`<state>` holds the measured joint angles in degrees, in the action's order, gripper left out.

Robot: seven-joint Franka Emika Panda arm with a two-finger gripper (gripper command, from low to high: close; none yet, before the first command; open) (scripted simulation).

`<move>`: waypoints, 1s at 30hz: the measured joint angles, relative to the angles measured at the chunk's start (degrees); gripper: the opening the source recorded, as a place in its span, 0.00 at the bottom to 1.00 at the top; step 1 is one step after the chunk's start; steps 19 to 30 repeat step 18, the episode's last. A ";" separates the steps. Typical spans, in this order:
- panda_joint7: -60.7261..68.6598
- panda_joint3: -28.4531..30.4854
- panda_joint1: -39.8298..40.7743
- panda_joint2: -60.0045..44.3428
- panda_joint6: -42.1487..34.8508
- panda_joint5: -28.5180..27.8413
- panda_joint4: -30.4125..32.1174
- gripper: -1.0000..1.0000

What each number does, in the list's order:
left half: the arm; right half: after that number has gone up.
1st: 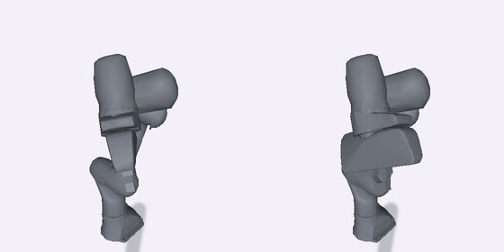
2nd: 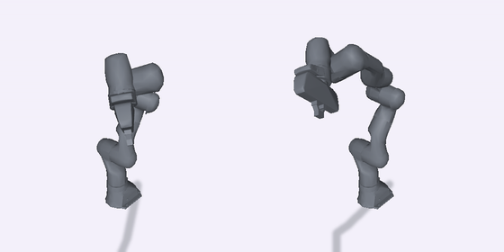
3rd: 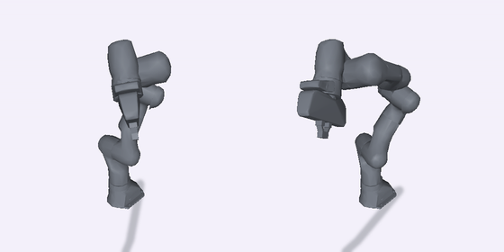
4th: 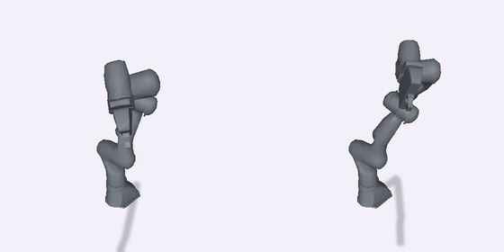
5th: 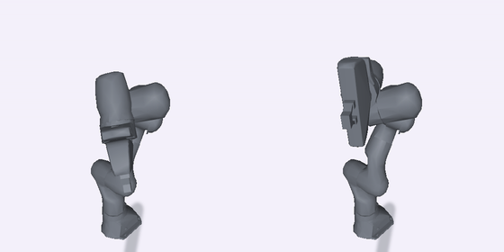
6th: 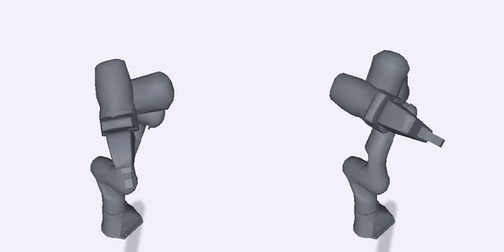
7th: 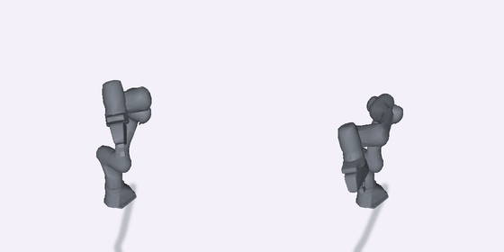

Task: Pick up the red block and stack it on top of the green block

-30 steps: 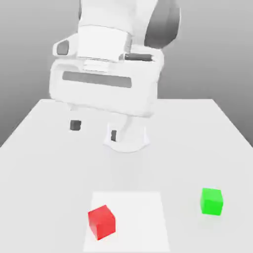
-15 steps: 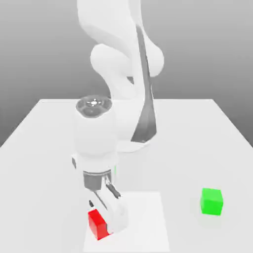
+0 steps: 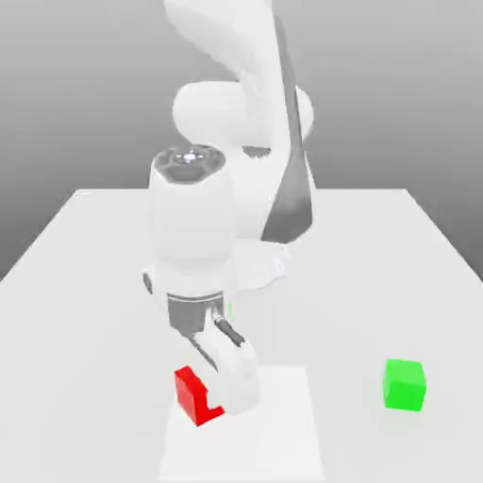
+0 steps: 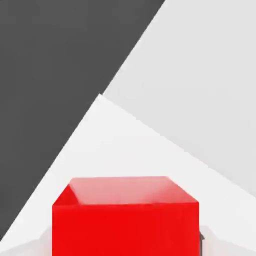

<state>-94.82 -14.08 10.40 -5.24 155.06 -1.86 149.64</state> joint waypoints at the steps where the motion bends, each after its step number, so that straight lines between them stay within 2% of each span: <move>1: 0.76 -1.82 -2.79 0.84 -0.49 0.35 0.30 0.00; 6: 4.98 -9.34 -17.19 4.91 -3.06 2.25 1.78 0.00; 9: 4.73 -8.95 -27.66 4.01 -1.99 0.74 2.05 0.00; 11: 3.28 -5.99 -24.41 1.51 0.24 -1.40 1.90 0.00; 15: -0.83 -3.39 -25.15 -4.50 5.51 -7.12 1.64 0.00; 16: -1.59 -2.78 -25.57 -5.63 6.49 -8.18 1.61 1.00; 30: -1.59 -2.78 -25.57 -5.63 6.49 -8.18 1.61 1.00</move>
